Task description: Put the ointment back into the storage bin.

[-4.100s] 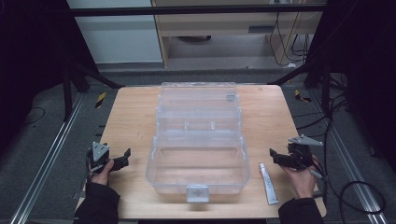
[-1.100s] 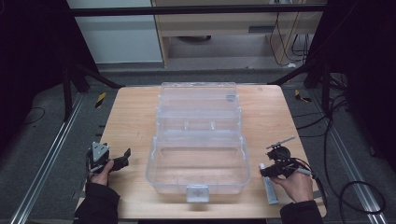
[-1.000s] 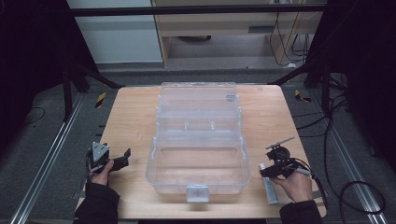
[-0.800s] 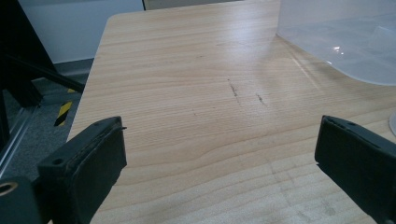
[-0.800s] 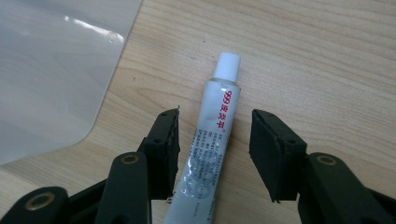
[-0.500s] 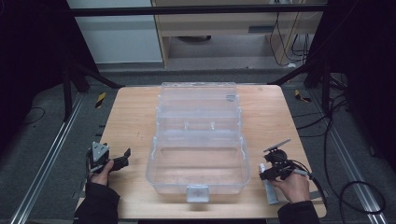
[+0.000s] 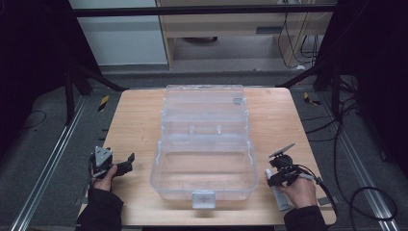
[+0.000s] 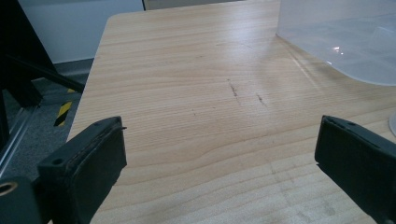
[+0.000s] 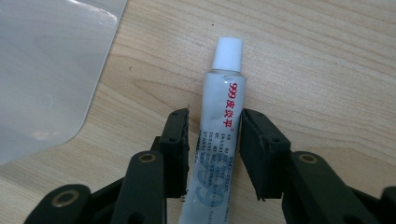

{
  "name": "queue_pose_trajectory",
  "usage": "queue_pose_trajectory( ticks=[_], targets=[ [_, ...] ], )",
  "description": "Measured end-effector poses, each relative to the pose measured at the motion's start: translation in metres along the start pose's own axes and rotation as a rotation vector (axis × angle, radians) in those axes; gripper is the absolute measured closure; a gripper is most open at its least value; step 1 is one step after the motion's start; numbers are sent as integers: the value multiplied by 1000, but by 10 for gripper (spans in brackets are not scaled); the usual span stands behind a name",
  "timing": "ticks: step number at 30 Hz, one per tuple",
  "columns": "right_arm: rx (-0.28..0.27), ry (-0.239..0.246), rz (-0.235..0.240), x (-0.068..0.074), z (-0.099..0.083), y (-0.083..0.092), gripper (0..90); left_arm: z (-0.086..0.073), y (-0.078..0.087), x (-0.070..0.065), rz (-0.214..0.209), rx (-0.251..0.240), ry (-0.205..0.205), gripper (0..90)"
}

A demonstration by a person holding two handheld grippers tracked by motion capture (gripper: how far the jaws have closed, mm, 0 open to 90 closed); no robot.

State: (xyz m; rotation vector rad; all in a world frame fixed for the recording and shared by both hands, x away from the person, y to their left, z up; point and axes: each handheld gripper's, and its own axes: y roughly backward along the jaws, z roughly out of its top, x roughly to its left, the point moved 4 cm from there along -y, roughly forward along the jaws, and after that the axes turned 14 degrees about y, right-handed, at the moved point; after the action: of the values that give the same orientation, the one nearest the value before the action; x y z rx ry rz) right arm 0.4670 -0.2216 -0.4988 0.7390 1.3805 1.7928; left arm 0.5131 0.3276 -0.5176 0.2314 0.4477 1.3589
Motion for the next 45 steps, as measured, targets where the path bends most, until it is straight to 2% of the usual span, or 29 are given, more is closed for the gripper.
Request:
queue_pose_trajectory(
  ticks=[11, 23, 28, 34, 37, 40, 45],
  targets=[
    [44, 26, -14, 1, 1, -6, 690, 0, 0, 0, 0, 0, 0, 15],
    [50, 37, -3, 0, 1, -1, 697, 0, 0, 0, 0, 1, 1, 15],
    [24, 30, 6, -5, 1, 9, 698, 0, 0, 0, 2, 1, -1, 15],
    [-17, 53, 7, -6, 4, 23, 698, 0, 0, 0, 5, 3, 0, 15],
    [-64, 57, 13, -8, 7, 30, 698, 0, 0, 0, 5, 3, 3, 15],
    [-84, 53, 5, -9, 9, 36, 698, 0, 0, 0, 6, 5, 0, 15],
    [-153, 75, -1, -12, 15, 48, 698, 0, 0, 0, 5, 5, 0, 15]
  ],
)
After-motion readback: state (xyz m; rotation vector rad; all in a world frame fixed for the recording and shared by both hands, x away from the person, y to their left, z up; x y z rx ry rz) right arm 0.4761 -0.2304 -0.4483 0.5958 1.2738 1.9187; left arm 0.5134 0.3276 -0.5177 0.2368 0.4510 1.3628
